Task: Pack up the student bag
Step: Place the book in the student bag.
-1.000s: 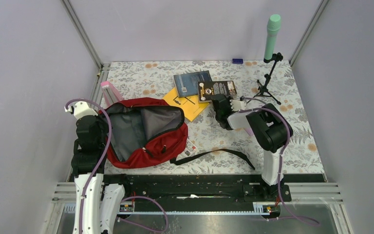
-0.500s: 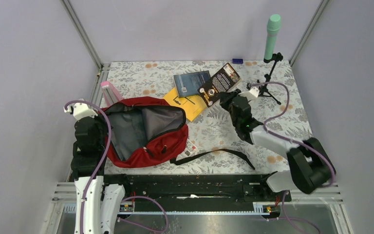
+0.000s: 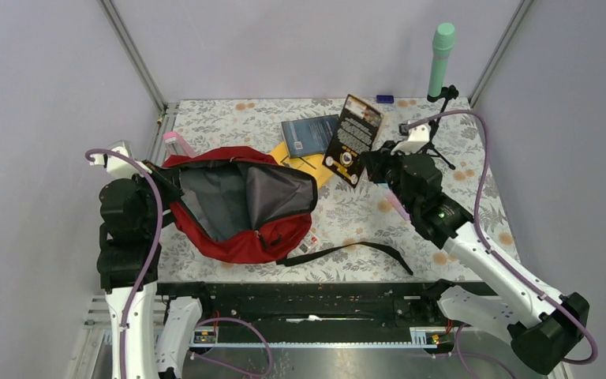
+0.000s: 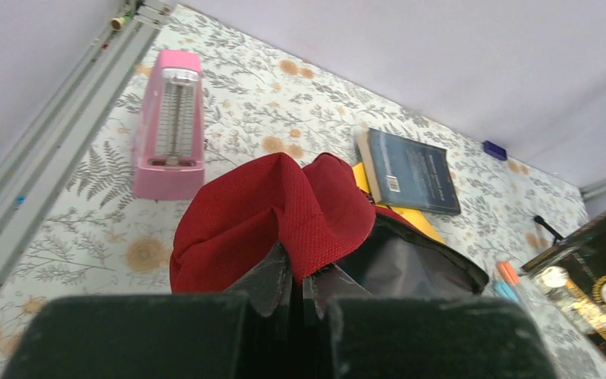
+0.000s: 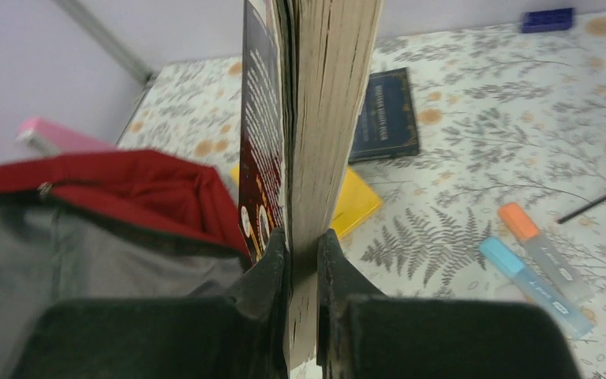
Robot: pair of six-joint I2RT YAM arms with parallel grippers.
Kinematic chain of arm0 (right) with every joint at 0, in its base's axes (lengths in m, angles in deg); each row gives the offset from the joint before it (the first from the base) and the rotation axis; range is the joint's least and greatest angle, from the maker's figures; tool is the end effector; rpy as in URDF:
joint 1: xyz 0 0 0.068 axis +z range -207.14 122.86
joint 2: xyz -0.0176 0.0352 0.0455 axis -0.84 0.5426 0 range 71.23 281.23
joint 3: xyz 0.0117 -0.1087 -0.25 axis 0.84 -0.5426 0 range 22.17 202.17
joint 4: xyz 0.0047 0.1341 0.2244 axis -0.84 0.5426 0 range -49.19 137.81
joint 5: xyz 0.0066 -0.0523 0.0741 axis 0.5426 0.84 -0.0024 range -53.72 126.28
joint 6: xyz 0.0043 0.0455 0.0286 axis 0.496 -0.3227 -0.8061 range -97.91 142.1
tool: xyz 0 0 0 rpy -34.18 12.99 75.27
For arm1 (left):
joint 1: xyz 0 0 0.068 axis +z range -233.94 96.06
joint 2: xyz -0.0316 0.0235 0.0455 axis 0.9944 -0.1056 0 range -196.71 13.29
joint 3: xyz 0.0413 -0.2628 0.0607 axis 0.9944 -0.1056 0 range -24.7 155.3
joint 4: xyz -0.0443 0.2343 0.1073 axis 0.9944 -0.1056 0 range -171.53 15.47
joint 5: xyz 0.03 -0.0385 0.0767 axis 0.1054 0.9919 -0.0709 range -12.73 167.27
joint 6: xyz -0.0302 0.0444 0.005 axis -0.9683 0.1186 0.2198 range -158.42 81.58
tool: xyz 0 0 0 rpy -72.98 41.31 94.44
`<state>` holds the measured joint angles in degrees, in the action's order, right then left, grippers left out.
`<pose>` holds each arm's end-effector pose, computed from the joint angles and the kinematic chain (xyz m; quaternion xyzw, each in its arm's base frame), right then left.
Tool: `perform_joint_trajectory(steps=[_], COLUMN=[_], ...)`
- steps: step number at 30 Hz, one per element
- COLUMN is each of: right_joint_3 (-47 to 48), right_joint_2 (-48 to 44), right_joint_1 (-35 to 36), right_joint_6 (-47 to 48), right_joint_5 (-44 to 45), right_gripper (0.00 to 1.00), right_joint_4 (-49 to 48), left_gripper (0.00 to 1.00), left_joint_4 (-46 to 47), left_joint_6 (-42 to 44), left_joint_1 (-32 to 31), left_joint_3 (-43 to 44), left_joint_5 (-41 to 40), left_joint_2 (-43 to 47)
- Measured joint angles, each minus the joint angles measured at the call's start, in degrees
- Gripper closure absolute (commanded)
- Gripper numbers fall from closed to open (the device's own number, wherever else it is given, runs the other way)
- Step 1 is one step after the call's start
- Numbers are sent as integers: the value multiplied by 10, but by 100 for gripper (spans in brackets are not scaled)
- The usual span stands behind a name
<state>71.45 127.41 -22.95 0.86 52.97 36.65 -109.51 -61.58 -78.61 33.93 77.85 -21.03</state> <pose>0.1972 0.1216 0.3579 0.0187 0.7229 0.2245 0.6532 0.1078 0.0096 0.3976 -0.1863 0.7469 -0.1028 0.6299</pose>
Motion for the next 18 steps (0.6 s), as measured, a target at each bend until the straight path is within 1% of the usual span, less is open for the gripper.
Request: perform_joint_trajectory(steps=[5, 9, 13, 18], right_joint_3=[59, 110, 166, 244], right_joint_2=[3, 21, 59, 137], right_joint_1=[74, 148, 224, 304], right_joint_6=[21, 24, 28, 37], right_joint_5=[-12, -11, -7, 13], right_gripper=[100, 100, 100, 100], right_joint_4=[88, 121, 129, 152], left_gripper=[100, 100, 100, 100], left_joint_4=[-12, -21, -26, -27], left_joint_6=[-16, -22, -24, -26], left_joint_1=[0, 0, 0, 0], left_joint_3=[14, 21, 30, 34], left_joint_5=[34, 46, 54, 57], left_joint_2=[-6, -8, -12, -14])
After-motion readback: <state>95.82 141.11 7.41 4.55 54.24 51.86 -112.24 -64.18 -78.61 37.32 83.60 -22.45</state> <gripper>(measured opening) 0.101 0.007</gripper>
